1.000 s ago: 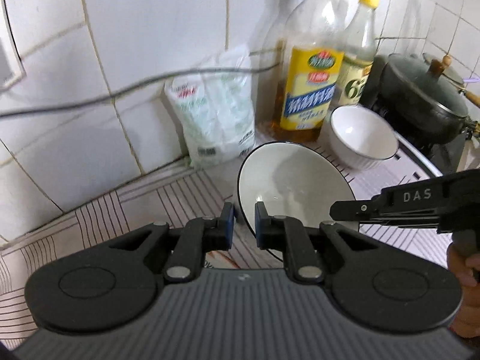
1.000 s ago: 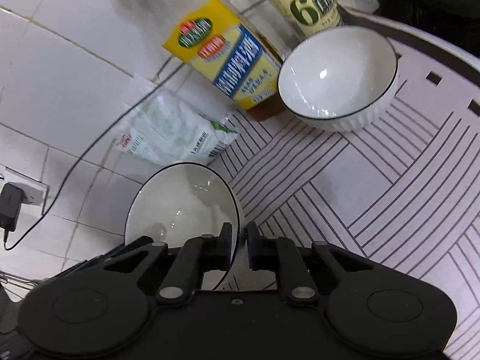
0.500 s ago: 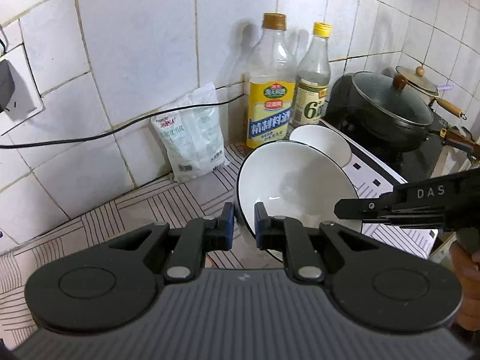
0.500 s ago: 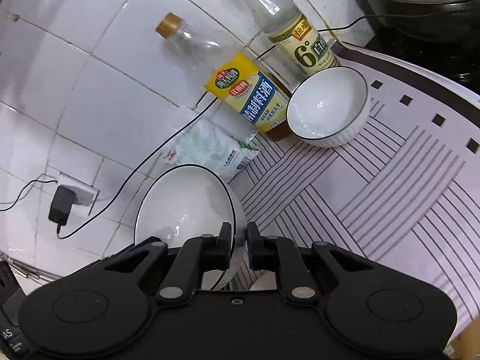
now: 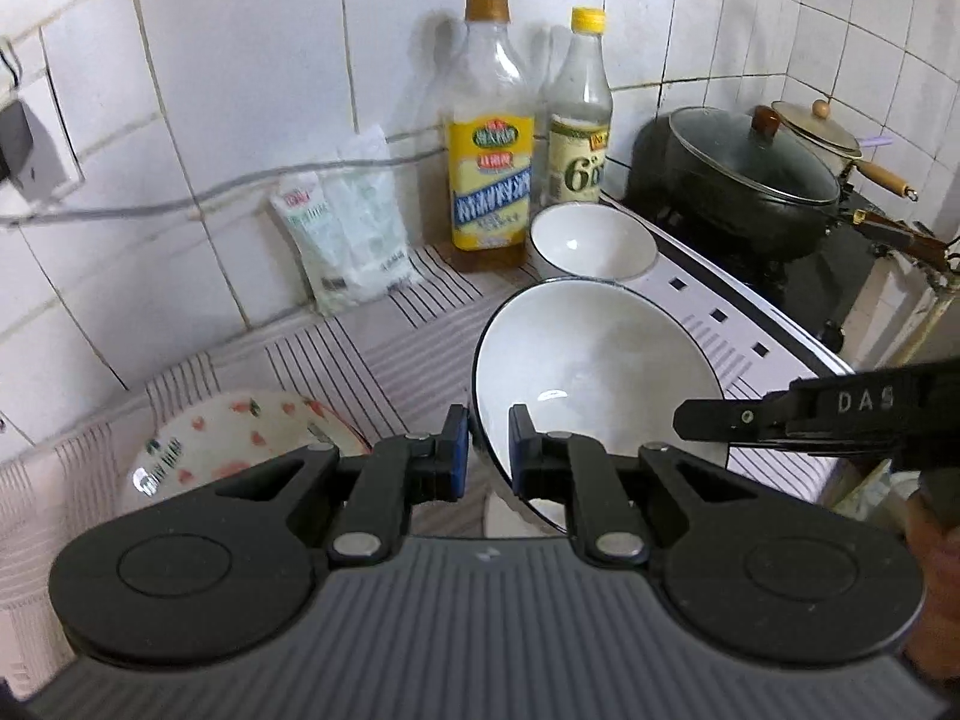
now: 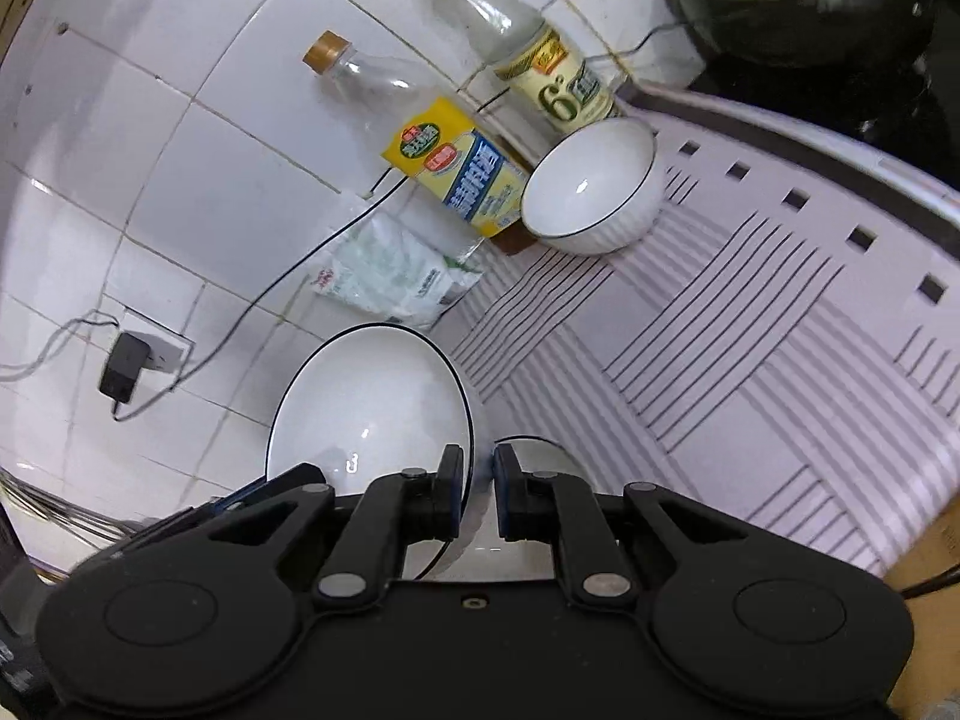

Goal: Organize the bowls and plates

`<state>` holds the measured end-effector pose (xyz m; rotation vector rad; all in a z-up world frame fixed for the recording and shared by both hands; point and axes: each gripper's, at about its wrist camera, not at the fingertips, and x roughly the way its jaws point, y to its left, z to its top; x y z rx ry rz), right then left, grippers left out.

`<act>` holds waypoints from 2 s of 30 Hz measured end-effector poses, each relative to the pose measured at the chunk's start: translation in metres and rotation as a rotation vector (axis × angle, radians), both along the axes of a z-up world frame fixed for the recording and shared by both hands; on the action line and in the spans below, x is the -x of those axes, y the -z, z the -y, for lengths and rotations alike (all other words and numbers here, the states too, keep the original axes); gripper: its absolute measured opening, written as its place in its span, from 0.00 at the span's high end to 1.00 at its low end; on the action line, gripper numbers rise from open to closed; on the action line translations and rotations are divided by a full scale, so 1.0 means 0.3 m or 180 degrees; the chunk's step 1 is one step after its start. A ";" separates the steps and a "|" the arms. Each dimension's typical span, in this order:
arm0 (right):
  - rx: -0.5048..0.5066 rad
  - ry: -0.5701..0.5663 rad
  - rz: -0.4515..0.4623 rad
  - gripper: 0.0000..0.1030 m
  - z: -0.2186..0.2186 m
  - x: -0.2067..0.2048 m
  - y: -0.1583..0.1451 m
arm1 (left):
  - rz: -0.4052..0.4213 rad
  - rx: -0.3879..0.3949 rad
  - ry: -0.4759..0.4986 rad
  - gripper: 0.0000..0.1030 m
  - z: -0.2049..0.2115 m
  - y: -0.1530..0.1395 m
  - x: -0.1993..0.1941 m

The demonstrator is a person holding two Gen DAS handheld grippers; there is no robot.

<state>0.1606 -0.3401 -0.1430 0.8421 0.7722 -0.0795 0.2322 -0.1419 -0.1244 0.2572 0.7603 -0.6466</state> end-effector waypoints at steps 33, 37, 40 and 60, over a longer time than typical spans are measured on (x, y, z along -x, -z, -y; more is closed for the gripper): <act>0.1468 -0.0610 -0.0033 0.74 -0.116 0.011 0.035 | -0.0899 -0.0338 -0.0095 0.85 0.024 0.171 -0.085; 0.1465 -0.0549 0.0244 0.53 -0.076 0.041 -0.030 | -0.0758 -0.0377 -0.0039 0.78 0.045 0.094 -0.094; 0.1530 -0.0577 0.0372 0.48 -0.039 0.047 -0.066 | -0.0741 -0.0252 0.0014 0.69 0.052 0.040 -0.115; 0.1871 -0.0710 0.0366 0.27 0.167 -0.166 0.027 | -0.0959 0.0531 -0.0012 0.44 0.284 0.053 -0.442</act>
